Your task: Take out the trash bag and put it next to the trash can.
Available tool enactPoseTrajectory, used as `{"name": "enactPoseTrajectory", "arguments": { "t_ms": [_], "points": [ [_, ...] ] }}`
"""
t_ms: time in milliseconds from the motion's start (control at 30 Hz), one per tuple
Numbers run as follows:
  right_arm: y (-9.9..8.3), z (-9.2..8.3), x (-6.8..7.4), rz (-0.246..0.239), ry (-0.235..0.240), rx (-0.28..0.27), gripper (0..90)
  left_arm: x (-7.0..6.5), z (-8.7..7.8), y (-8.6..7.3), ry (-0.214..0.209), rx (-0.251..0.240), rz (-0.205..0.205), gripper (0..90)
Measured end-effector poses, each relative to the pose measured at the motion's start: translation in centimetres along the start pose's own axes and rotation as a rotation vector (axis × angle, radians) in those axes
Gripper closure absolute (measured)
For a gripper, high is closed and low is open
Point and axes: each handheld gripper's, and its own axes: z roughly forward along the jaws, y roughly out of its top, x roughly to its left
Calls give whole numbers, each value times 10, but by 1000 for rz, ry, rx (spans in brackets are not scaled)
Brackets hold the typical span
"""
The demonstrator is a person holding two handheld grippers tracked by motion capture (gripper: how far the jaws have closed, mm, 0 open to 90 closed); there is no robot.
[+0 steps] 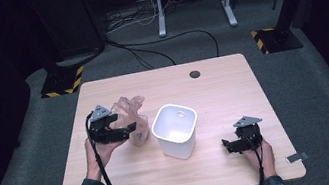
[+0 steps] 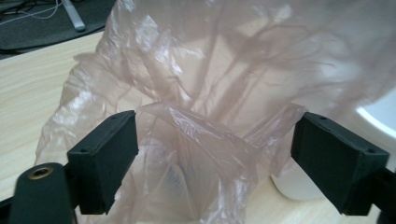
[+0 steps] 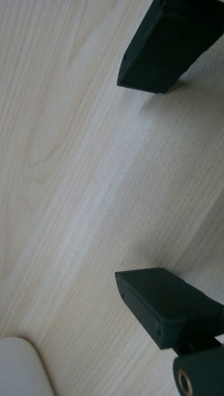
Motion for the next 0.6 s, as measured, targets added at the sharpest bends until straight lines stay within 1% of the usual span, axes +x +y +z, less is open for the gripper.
{"name": "enactPoseTrajectory", "arguments": {
  "t_ms": [100,167,233,267,300,400,500,600],
  "points": [
    [0,0,0,-1,0,0,57,-2,-9,-8,9,0,8,95],
    [0,0,0,-1,0,0,57,-2,-15,-13,8,-1,6,75],
    [0,0,0,0,0,0,56,-2,-20,-20,16,-1,6,56],
    [0,0,0,-1,0,0,57,-2,-23,-23,18,0,4,49],
    [0,0,0,-1,0,0,57,-2,-23,-23,18,0,4,45],
    [0,0,0,0,0,0,57,0,-28,-35,33,11,3,29],
    [0,0,0,1,-1,0,57,3,-31,-48,41,15,-14,20],
    [0,0,0,0,-1,0,57,10,-33,-63,48,17,-47,7]
  ]
}}
